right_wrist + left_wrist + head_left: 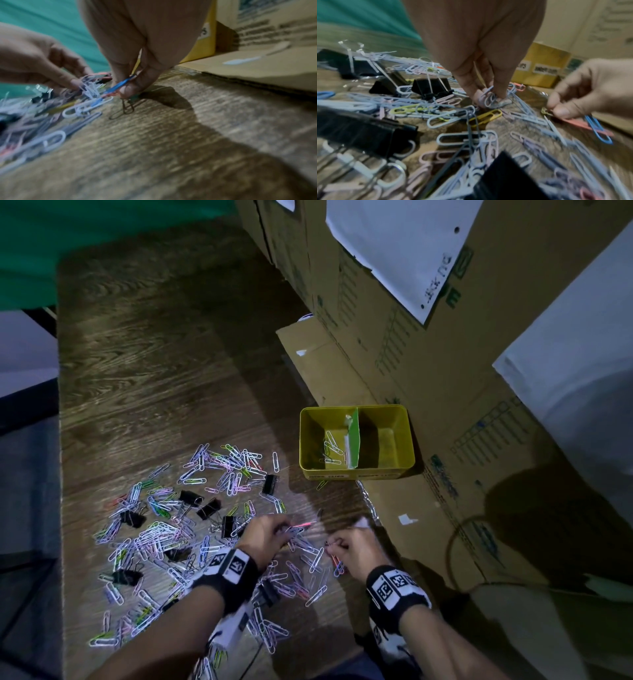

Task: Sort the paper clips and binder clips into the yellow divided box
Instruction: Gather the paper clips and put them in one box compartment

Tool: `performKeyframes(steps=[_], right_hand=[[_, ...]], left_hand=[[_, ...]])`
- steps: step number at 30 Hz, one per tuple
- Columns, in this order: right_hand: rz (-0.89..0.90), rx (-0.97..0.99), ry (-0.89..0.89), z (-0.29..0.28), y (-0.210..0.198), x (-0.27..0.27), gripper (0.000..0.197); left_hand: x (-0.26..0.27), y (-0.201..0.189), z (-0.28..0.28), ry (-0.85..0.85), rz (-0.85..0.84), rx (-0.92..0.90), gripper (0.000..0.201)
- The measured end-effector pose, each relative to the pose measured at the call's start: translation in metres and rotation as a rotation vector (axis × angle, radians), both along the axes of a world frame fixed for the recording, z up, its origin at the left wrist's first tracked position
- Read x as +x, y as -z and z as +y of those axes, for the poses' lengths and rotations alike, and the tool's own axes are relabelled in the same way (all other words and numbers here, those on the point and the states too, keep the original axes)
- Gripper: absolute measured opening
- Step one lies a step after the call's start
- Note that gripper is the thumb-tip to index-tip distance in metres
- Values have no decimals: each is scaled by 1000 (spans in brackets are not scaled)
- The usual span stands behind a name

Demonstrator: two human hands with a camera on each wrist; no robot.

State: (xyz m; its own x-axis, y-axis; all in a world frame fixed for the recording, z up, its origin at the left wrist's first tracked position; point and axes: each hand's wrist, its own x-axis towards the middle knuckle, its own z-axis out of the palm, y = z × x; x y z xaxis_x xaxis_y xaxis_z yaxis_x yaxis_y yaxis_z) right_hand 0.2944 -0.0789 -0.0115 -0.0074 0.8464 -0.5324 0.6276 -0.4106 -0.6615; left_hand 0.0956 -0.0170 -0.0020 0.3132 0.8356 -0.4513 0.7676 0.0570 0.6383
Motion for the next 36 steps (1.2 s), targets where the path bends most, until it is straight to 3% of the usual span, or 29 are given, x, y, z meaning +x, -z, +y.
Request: performKeyframes(steps=[3, 9, 14, 17, 21, 24, 26, 28, 30, 33, 36], right_hand=[[96, 34, 157, 0, 4, 5, 10], [433, 72, 476, 15, -18, 13, 20], [574, 236, 553, 36, -58, 17, 18], [610, 332, 570, 53, -82, 16, 16], [570, 411, 563, 88, -99, 16, 20], [452, 438, 600, 118, -97, 17, 17], [366, 414, 620, 136, -94, 19, 14], [276, 418, 592, 151, -88, 20, 18], [159, 439, 530, 159, -82, 19, 18], [46, 419, 295, 158, -78, 19, 22], [33, 307, -23, 146, -84, 26, 34]], left_hand=[[-7, -13, 5, -121, -108, -112, 19], [-22, -60, 26, -269, -380, -311, 19], [3, -105, 69, -198, -546, -223, 18], [30, -112, 99, -173, -580, -163, 21], [63, -90, 130, -168, -465, -105, 16], [77, -66, 138, -89, -248, -7, 10], [80, -57, 137, 3, -77, 84, 21], [79, -60, 130, -4, -57, 167, 23], [74, -67, 118, -86, -142, 251, 19], [62, -65, 90, -223, -281, 306, 24], [55, -45, 58, -54, -131, 279, 23]])
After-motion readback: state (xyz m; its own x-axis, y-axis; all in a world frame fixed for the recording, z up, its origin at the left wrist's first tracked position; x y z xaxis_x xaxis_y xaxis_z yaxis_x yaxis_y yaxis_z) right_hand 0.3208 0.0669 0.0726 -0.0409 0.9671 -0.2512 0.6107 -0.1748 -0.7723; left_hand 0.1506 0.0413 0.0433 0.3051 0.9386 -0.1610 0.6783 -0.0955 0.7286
